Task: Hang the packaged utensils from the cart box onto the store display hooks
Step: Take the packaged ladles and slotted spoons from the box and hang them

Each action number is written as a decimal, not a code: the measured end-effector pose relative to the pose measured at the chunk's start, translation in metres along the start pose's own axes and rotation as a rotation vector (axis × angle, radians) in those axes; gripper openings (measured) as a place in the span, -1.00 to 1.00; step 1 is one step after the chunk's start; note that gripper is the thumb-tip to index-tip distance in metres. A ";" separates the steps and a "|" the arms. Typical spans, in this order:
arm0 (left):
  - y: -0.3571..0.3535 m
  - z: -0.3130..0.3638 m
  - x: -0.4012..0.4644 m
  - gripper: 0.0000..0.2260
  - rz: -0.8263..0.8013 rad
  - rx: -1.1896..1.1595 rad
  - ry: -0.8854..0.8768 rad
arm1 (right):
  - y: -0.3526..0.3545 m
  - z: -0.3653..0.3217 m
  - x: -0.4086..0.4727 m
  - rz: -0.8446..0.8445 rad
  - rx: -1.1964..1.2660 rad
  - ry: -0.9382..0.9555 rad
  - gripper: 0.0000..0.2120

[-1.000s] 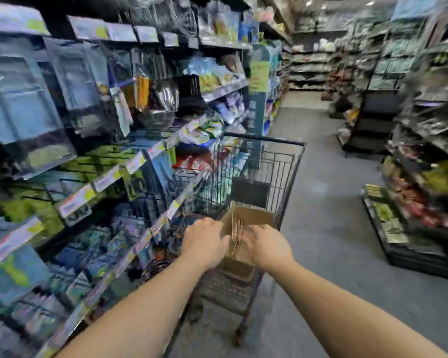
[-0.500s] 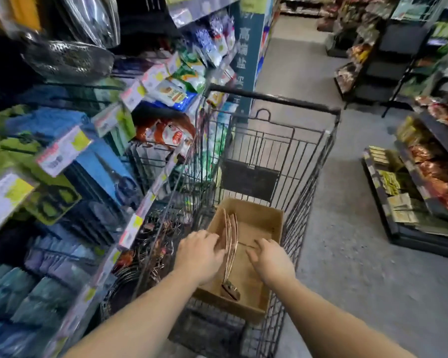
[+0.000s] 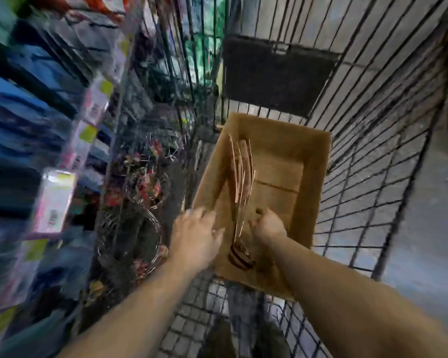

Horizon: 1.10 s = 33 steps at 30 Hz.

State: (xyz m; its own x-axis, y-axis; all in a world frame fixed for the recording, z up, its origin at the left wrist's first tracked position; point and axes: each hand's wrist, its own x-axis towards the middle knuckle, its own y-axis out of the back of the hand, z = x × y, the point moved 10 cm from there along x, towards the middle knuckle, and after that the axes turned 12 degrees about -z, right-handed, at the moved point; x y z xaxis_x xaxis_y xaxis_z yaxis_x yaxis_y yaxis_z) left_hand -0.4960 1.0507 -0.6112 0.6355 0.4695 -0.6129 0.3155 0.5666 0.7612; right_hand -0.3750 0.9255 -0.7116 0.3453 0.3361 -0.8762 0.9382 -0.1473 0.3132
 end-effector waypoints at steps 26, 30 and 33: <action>-0.001 0.033 0.017 -0.69 -0.067 -0.432 0.045 | 0.048 -0.065 -0.052 0.018 0.442 0.366 -0.81; -0.006 0.020 0.018 -0.88 -0.033 -0.711 0.081 | 0.044 -0.074 -0.048 -0.049 0.516 0.400 -0.80; -0.013 0.004 0.018 -0.86 0.006 -0.690 0.107 | 0.035 -0.068 -0.038 -0.101 0.617 0.371 -0.79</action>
State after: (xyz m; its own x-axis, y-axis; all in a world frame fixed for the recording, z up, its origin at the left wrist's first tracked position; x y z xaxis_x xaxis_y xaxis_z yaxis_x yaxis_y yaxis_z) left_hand -0.4859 1.0488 -0.6314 0.5521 0.5177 -0.6535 -0.2298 0.8480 0.4777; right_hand -0.3535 0.9711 -0.6421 0.3459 0.6527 -0.6741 0.8191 -0.5604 -0.1223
